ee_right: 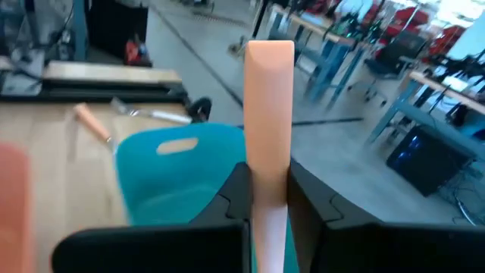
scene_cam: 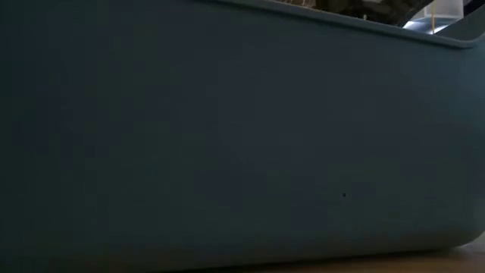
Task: Sort silverware by color (type)
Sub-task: Put the orange fork into the green bin
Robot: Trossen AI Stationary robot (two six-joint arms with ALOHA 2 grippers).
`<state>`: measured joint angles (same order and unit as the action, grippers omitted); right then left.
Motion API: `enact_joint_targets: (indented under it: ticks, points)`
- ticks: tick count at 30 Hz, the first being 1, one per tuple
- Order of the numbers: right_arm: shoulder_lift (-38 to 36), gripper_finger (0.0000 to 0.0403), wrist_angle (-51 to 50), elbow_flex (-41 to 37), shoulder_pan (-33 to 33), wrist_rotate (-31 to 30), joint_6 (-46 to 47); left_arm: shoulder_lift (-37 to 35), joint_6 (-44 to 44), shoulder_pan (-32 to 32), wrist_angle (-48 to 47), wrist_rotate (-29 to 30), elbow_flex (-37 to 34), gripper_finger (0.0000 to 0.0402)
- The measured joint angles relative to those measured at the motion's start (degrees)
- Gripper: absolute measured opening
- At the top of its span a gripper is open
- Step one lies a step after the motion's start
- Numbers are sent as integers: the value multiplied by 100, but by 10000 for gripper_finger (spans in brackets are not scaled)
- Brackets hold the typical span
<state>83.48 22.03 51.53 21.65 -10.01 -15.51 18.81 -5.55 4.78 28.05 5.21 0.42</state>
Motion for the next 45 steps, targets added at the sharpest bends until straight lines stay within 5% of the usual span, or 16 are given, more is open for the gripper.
enact_joint_targets:
  ticks: [10, 39, 45]
  points:
    - [923, 37, 1440, 0, 253, 311, 0, 0, 11, 0, 11, 22, 0, 2]
    - [1288, 38, 815, 11, 313, 304, 24, -1, 12, 0, 26, 22, -1, 2]
    - [1288, 82, 704, 11, 314, 297, 22, 0, 11, 0, 26, 22, -1, 2]
